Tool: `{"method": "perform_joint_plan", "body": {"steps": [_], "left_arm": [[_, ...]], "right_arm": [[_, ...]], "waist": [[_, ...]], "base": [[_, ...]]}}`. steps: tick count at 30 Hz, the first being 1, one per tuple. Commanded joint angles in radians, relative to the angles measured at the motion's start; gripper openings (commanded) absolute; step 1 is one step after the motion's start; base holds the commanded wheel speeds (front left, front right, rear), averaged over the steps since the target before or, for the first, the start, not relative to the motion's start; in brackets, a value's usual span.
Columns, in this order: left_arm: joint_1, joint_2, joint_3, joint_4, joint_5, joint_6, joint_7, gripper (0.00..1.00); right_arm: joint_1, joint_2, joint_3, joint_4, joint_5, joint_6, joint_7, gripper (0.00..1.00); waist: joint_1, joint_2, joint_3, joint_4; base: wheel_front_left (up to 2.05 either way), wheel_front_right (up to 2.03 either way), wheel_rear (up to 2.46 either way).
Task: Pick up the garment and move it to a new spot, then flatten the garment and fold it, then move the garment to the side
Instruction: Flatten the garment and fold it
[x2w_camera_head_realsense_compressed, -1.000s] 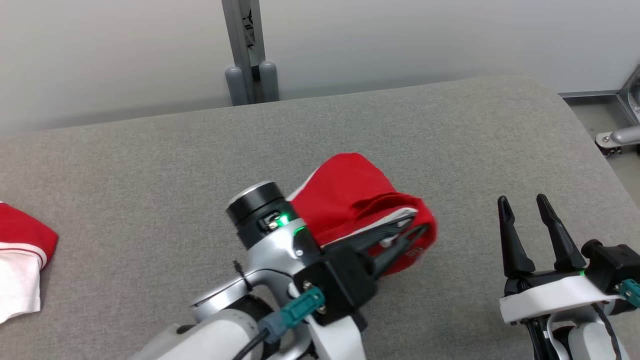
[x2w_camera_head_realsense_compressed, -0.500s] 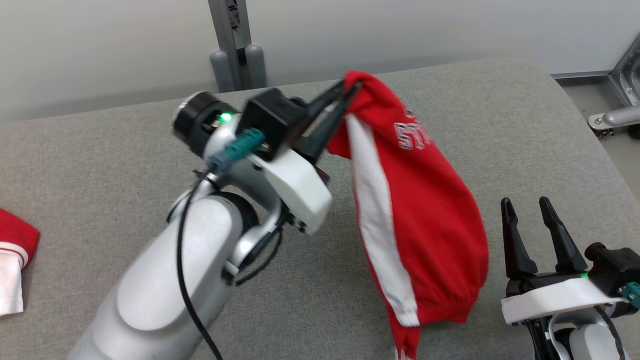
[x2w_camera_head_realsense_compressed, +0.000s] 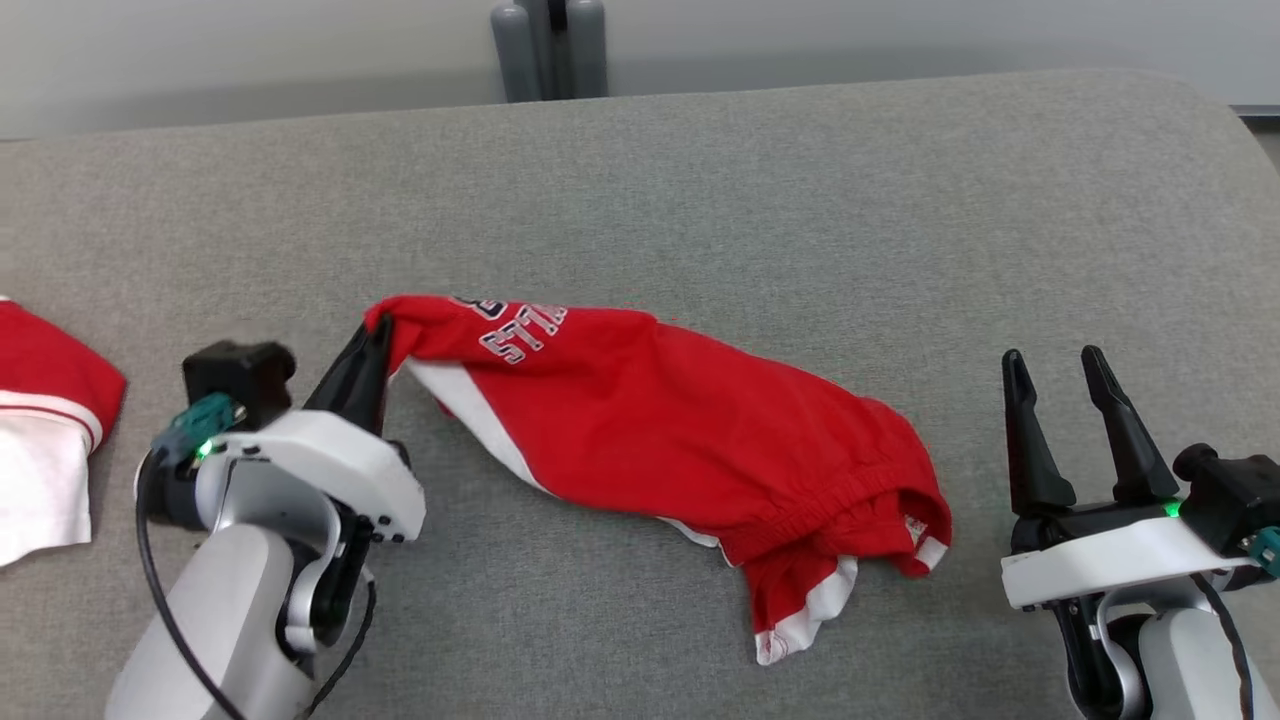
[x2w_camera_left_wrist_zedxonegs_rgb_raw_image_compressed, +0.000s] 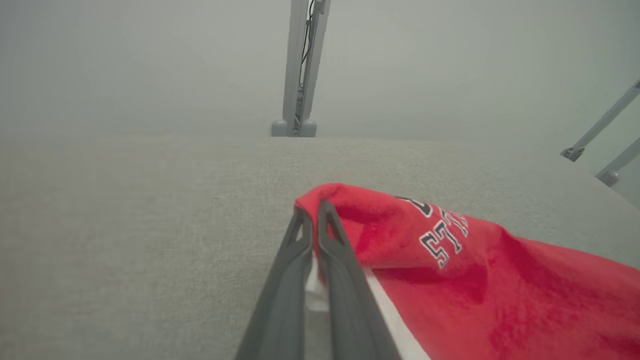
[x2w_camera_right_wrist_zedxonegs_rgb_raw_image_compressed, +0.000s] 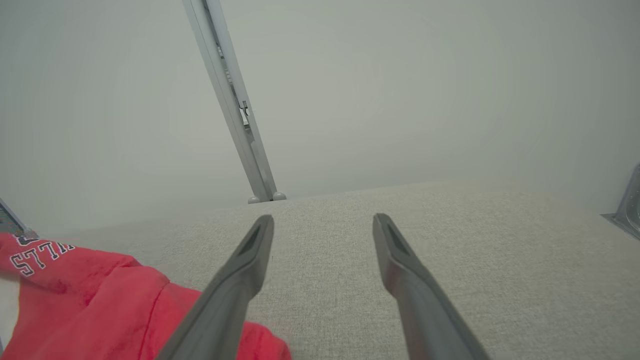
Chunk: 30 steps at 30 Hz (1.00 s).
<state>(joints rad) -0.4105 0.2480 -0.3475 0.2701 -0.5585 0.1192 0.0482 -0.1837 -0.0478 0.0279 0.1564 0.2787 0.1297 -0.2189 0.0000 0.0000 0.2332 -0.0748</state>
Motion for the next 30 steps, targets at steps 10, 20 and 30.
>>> {"method": "perform_joint_plan", "body": {"steps": [10, 20, 30], "left_arm": [[0.246, 0.01, 0.048, -0.134, -0.048, 0.07, -0.059, 0.0], [0.197, 0.019, 0.04, -0.114, -0.04, 0.043, -0.074, 1.0], [0.11, 0.049, 0.072, -0.003, 0.006, 0.051, -0.185, 1.0]], "right_arm": [[-0.01, -0.006, -0.018, -0.015, -0.026, 0.002, 0.02, 1.0], [-0.019, -0.006, -0.017, -0.029, -0.031, 0.002, 0.033, 1.0], [0.006, -0.005, -0.01, -0.039, -0.03, 0.002, 0.02, 1.0]], "waist": [[0.0, 0.0, 0.009, 0.07], [0.0, 0.0, -0.006, 0.064], [0.0, 0.0, -0.038, 0.029]], "base": [[0.0, 0.0, 0.0], [0.0, 0.0, 0.0], [0.0, 0.0, 0.0]]}}
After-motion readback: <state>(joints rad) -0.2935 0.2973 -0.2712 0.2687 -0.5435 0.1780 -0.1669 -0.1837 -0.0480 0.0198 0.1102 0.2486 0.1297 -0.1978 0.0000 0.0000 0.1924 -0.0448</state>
